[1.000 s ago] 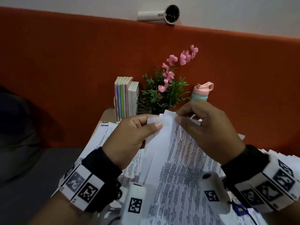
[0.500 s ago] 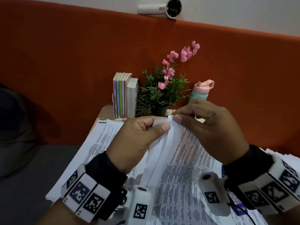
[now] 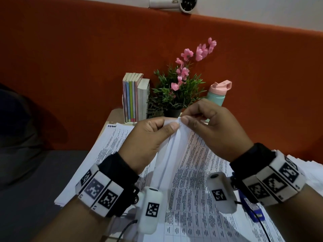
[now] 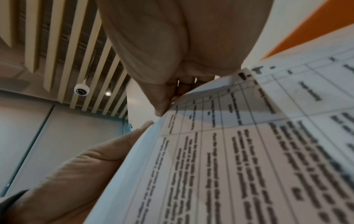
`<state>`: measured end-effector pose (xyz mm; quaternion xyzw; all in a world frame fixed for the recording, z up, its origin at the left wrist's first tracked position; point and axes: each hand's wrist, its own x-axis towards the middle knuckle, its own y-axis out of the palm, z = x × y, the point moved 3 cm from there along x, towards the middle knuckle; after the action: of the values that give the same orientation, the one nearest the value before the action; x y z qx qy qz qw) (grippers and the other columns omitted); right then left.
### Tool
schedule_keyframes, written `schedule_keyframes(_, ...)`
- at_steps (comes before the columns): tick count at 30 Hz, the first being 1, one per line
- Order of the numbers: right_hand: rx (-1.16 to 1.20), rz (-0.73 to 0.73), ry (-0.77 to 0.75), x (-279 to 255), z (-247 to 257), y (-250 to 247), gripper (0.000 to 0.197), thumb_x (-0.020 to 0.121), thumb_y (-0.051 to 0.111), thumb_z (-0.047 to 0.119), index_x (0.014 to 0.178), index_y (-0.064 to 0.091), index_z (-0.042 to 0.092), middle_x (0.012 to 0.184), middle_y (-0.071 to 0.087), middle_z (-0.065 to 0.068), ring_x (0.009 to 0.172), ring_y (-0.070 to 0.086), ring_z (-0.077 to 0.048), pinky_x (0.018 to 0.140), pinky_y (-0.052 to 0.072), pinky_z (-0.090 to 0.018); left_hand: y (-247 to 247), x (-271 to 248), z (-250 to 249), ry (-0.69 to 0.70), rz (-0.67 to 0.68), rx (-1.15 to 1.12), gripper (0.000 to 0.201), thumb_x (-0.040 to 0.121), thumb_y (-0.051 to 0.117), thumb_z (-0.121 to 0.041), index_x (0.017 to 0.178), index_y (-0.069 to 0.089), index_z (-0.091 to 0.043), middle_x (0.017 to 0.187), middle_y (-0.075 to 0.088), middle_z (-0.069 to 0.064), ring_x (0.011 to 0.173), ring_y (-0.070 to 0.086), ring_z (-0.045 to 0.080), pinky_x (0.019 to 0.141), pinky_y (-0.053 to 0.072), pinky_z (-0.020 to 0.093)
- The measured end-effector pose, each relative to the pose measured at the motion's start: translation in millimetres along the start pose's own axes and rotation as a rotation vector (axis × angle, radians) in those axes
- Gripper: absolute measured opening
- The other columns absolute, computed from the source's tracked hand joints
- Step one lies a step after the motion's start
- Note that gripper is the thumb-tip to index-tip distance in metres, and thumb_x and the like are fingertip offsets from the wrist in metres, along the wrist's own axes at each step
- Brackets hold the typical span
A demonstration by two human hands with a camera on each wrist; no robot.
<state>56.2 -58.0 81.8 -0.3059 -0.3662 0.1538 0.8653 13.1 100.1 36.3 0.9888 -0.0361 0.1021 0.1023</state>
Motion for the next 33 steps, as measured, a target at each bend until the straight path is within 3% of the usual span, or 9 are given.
schedule_keyframes(9, 0.008, -0.034, -0.017, -5.4, -1.8, 0.3, 0.008, 0.092, 0.066, 0.028, 0.089, 0.067, 0.021, 0.089, 0.063, 0.004, 0.083, 0.059, -0.012, 0.074, 0.050, -0.028, 0.0, -2.9, 3.6, 0.018, -0.018, 0.028, 0.021, 0.096, 0.057, -0.010, 0.110, 0.072, -0.005, 0.101, 0.076, 0.016, 0.094, 0.073, 0.029, 0.087, 0.059, 0.039)
schedule_keyframes(17, -0.014, -0.032, -0.044, -5.1, -0.2, 0.0, 0.011, 0.092, 0.064, 0.033, 0.087, 0.064, 0.022, 0.087, 0.061, 0.005, 0.082, 0.057, -0.012, 0.071, 0.047, -0.024, -3.1, -4.2, 3.0, 0.000, 0.003, 0.043, 0.026, 0.100, 0.050, -0.015, 0.111, 0.073, -0.011, 0.102, 0.077, 0.012, 0.091, 0.074, 0.022, 0.078, 0.059, 0.030)
schedule_keyframes(22, -0.161, -0.048, -0.170, -3.7, 6.3, 0.1, 0.015, 0.093, 0.060, 0.040, 0.087, 0.064, 0.027, 0.086, 0.059, 0.009, 0.085, 0.054, -0.020, 0.075, 0.044, -0.052, -5.8, -0.6, 1.5, -0.027, -0.033, 0.017, 0.029, 0.102, 0.047, -0.022, 0.111, 0.073, -0.012, 0.102, 0.076, 0.013, 0.092, 0.073, 0.023, 0.084, 0.059, 0.037)
schedule_keyframes(23, -0.173, -0.034, -0.193, -2.6, 8.2, 2.2, 0.014, 0.093, 0.060, 0.040, 0.087, 0.065, 0.028, 0.086, 0.059, 0.008, 0.084, 0.054, -0.022, 0.075, 0.043, -0.054, -5.2, 0.0, 1.9, -0.030, -0.029, 0.009, 0.029, 0.102, 0.046, -0.022, 0.111, 0.072, -0.011, 0.096, 0.077, 0.010, 0.087, 0.074, 0.019, 0.080, 0.060, 0.032)
schedule_keyframes(25, -0.183, -0.010, -0.220, 0.7, 11.6, 6.8, 0.014, 0.092, 0.060, 0.040, 0.088, 0.066, 0.029, 0.085, 0.059, 0.008, 0.083, 0.052, -0.022, 0.074, 0.042, -0.054, -1.9, -1.7, 0.1, -0.035, 0.009, -0.017, 0.027, 0.103, 0.044, -0.016, 0.110, 0.067, -0.006, 0.070, 0.075, 0.002, 0.061, 0.069, 0.005, 0.059, 0.054, 0.017)
schedule_keyframes(27, -0.196, -0.014, -0.226, 3.4, 12.8, 9.1, 0.013, 0.092, 0.060, 0.039, 0.088, 0.067, 0.029, 0.085, 0.059, 0.010, 0.082, 0.051, -0.020, 0.073, 0.042, -0.052, -0.3, -5.1, -2.6, -0.036, 0.058, -0.025, 0.026, 0.103, 0.041, -0.007, 0.108, 0.066, -0.005, 0.064, 0.073, 0.002, 0.056, 0.067, 0.004, 0.055, 0.050, 0.015)
schedule_keyframes(29, -0.178, -0.031, -0.210, 4.8, 13.5, 8.6, 0.014, 0.091, 0.060, 0.041, 0.087, 0.067, 0.029, 0.083, 0.059, 0.011, 0.081, 0.051, -0.018, 0.073, 0.043, -0.052, 1.0, -6.5, -6.3, -0.033, 0.087, 0.027, 0.032, 0.100, 0.040, 0.001, 0.119, 0.065, -0.007, 0.086, 0.076, 0.007, 0.075, 0.071, 0.010, 0.067, 0.055, 0.020)
schedule_keyframes(31, -0.156, -0.044, -0.194, 5.6, 14.4, 7.5, 0.017, 0.090, 0.060, 0.043, 0.086, 0.067, 0.028, 0.082, 0.058, 0.012, 0.080, 0.051, -0.017, 0.074, 0.043, -0.050, 0.3, -7.2, -8.9, 0.008, 0.095, 0.126, 0.043, 0.097, 0.045, 0.004, 0.136, 0.056, -0.009, 0.113, 0.072, 0.007, 0.102, 0.068, 0.019, 0.089, 0.055, 0.033)
schedule_keyframes(33, -0.166, -0.047, -0.192, 6.4, 15.7, 7.3, 0.017, 0.090, 0.061, 0.043, 0.087, 0.067, 0.027, 0.080, 0.057, 0.014, 0.079, 0.049, -0.015, 0.073, 0.043, -0.047, -0.6, -5.2, -7.2, 0.014, 0.065, 0.180, 0.057, 0.091, 0.048, -0.004, 0.147, 0.044, -0.013, 0.136, 0.061, 0.006, 0.129, 0.055, 0.030, 0.113, 0.038, 0.048)
